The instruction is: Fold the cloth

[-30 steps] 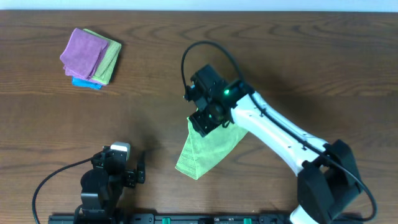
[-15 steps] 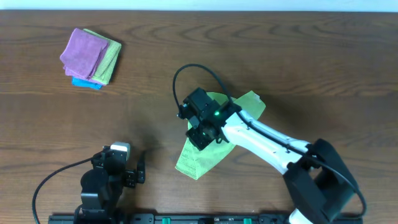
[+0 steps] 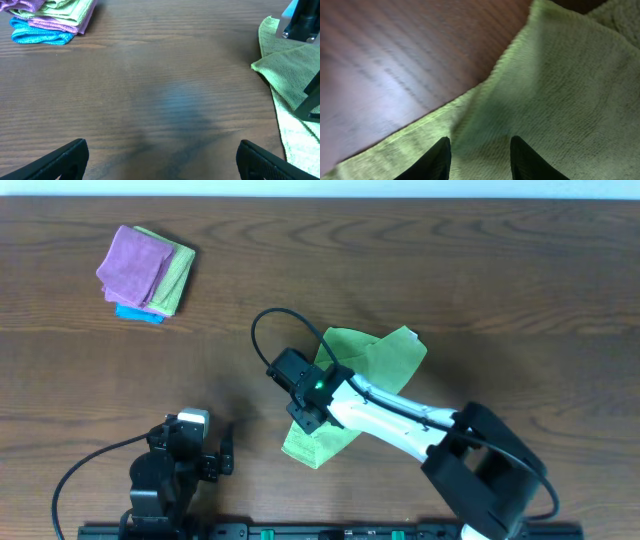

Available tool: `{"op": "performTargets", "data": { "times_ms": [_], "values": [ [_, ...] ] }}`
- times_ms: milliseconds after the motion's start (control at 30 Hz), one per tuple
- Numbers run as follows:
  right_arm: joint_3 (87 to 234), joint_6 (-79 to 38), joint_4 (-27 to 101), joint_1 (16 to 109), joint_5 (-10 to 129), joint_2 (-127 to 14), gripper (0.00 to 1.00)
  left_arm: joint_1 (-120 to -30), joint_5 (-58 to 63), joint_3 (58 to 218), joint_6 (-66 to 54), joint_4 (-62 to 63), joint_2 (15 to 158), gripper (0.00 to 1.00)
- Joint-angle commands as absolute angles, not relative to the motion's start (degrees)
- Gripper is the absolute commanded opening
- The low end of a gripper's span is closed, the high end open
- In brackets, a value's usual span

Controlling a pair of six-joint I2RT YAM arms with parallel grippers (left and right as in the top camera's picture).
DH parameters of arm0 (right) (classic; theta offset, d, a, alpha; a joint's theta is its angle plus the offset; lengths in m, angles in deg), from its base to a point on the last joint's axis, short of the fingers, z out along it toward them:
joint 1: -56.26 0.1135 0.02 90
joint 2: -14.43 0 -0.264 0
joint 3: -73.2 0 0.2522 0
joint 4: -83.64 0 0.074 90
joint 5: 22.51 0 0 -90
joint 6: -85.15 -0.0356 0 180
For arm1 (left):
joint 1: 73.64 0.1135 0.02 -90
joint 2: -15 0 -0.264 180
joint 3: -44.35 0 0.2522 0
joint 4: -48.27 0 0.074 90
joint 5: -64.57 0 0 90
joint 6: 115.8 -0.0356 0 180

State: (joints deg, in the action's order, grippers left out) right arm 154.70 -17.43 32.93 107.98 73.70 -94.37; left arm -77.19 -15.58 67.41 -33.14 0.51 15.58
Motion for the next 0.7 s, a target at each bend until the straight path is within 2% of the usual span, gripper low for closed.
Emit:
{"op": "performTargets", "data": {
  "times_ms": [0,133,333,667],
  "values": [
    [154.33,-19.88,33.25,108.09,76.72,-95.88,0.37,-77.41,-16.22,67.00,-32.66,0.70,15.26,0.95],
    [154.33,-20.29,33.21,108.09,76.70,-97.01,0.29,-77.41,-16.22,67.00,-32.66,0.70,15.26,0.95],
    [154.46,-20.73,32.97,108.07,76.72,-97.23,0.01,-77.43,-16.22,67.00,-32.66,0.70,15.26,0.95],
    [160.23,-22.15,23.83,107.98,78.25,-95.48,0.01,-77.43,-16.22,67.00,-32.66,0.70,15.26,0.95]
  ]
}}
